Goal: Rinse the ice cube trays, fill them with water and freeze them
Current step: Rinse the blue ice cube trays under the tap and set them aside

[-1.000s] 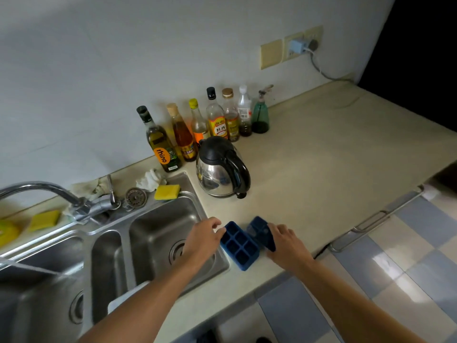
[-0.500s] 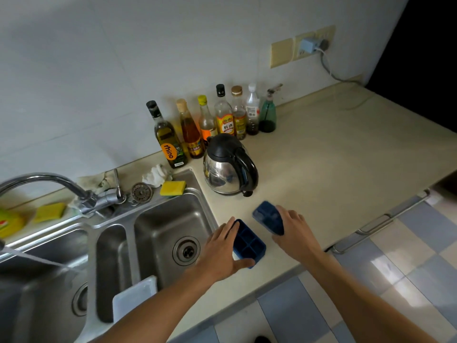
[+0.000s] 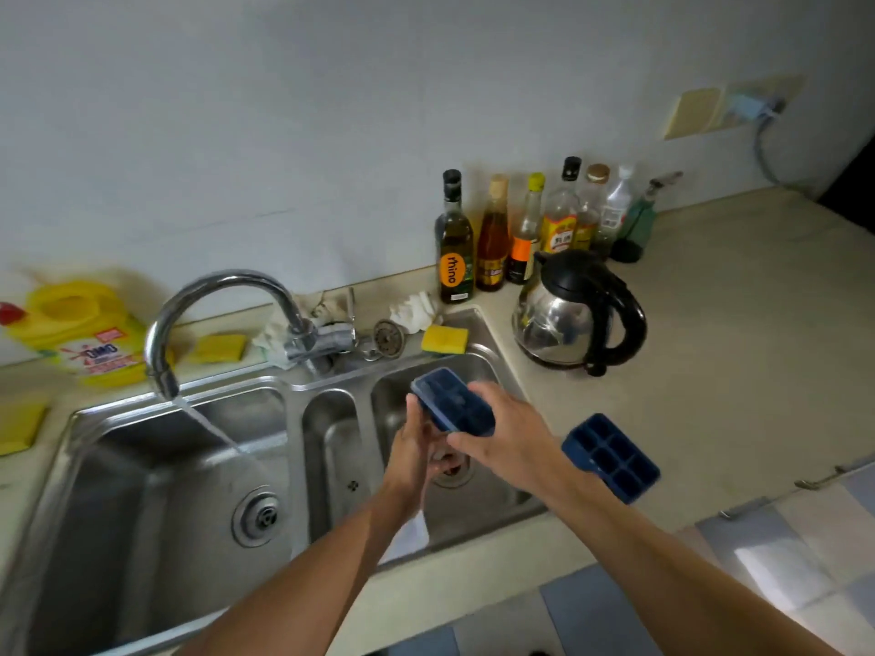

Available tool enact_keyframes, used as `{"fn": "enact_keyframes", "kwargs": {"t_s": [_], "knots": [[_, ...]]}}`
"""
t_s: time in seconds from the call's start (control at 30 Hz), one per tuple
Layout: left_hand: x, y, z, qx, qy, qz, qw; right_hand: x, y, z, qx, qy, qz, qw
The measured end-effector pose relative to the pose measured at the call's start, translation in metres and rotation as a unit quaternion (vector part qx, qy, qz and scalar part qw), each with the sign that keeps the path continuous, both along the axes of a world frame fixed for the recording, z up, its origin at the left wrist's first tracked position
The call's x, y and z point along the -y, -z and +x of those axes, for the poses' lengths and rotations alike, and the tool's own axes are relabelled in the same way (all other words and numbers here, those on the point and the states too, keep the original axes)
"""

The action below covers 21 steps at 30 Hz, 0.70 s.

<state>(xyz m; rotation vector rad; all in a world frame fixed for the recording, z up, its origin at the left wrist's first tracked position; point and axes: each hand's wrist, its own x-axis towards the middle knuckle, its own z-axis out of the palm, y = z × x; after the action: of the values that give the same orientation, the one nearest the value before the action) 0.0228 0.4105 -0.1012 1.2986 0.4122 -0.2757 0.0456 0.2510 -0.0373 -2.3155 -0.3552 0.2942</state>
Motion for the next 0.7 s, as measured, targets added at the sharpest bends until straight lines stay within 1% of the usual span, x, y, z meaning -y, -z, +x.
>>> {"fn": "enact_keyframes", "kwargs": {"t_s": [0.03, 0.1, 0.17, 0.23, 0.33, 0.43, 0.53, 0.7], "knots": [[-0.021, 0.000, -0.004, -0.015, -0.027, -0.031, 0.999, -0.029, 0.002, -0.005, -0.010, -0.004, 0.006, 1.000], [-0.068, 0.001, -0.012, -0.037, -0.088, -0.059, 0.994, -0.088, 0.009, -0.014, -0.037, -0.018, 0.016, 0.999], [-0.116, 0.006, -0.017, -0.045, -0.127, -0.066, 0.989, -0.143, 0.017, -0.023, -0.061, -0.037, 0.009, 0.997], [-0.160, 0.011, -0.024, -0.052, -0.157, -0.071, 0.984, -0.191, 0.025, -0.026, -0.066, -0.068, -0.014, 0.995], [-0.214, 0.020, -0.030, -0.077, -0.196, -0.047, 0.976, -0.245, 0.030, -0.025, -0.095, -0.104, -0.031, 0.990], [-0.248, 0.028, -0.026, -0.114, -0.207, -0.046, 0.971, -0.278, 0.035, -0.019, -0.128, -0.105, -0.037, 0.986], [-0.266, 0.030, -0.018, -0.141, -0.194, -0.021, 0.971, -0.296, 0.041, -0.010, -0.174, -0.091, -0.002, 0.981], [-0.279, 0.026, -0.006, -0.162, -0.198, 0.030, 0.966, -0.310, 0.045, 0.008, -0.201, -0.097, 0.016, 0.975]]}}
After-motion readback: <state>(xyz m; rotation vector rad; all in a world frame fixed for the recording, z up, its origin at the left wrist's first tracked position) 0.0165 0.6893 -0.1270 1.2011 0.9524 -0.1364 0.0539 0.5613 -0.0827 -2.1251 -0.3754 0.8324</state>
